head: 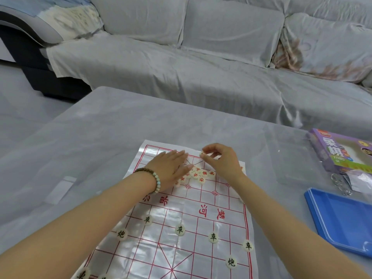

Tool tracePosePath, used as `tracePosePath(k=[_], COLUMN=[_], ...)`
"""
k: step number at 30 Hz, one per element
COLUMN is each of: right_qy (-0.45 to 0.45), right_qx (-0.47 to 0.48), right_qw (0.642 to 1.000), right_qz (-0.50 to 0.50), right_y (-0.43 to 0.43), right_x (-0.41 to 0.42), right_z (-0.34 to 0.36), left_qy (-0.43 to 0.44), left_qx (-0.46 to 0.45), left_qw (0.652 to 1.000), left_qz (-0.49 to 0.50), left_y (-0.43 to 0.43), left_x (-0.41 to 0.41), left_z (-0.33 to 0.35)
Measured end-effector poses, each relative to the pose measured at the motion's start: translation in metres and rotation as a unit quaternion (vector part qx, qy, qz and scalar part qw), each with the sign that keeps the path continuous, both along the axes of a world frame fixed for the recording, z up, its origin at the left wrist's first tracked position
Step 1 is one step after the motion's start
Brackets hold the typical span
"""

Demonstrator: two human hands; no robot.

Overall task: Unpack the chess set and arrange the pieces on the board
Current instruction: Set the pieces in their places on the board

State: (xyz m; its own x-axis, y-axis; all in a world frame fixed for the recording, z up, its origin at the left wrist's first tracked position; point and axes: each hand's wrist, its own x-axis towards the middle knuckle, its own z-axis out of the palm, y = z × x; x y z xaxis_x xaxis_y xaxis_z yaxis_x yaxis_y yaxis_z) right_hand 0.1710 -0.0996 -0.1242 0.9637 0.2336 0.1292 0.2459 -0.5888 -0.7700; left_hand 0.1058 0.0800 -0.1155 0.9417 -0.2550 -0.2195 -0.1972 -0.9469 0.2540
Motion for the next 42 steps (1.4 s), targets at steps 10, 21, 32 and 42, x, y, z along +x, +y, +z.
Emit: tracePosePath(k=[10,21,32,42], right_qy=[0.013,0.004,-0.040,-0.043], right_qx=[-0.056,-0.055,-0.262,-0.232], right_qw=[0.998,0.998,0.962,0.967], right_qz=[0.006,-0.001,0.069,0.101], right_y=[0.025,-0.025,-0.042,-0.058], right_x=[0.009,0.000,-0.035,-0.079], right_z=[-0.014,0.014,0.007,0.008], left_qy=[0.003,-0.011,-0.006,-0.019], left_qx=[-0.037,-0.053,0.000,0.033], left_qw=[0.999,0.998,0.999,0.996], left_qz=[0.028,0.011,-0.042,-0.082], left_y=[0.013,0.007,-0.025,-0.041], left_x=[0.005,-0.016,-0.039,-0.071], left_z=[-0.005,0.003,0.000,0.002])
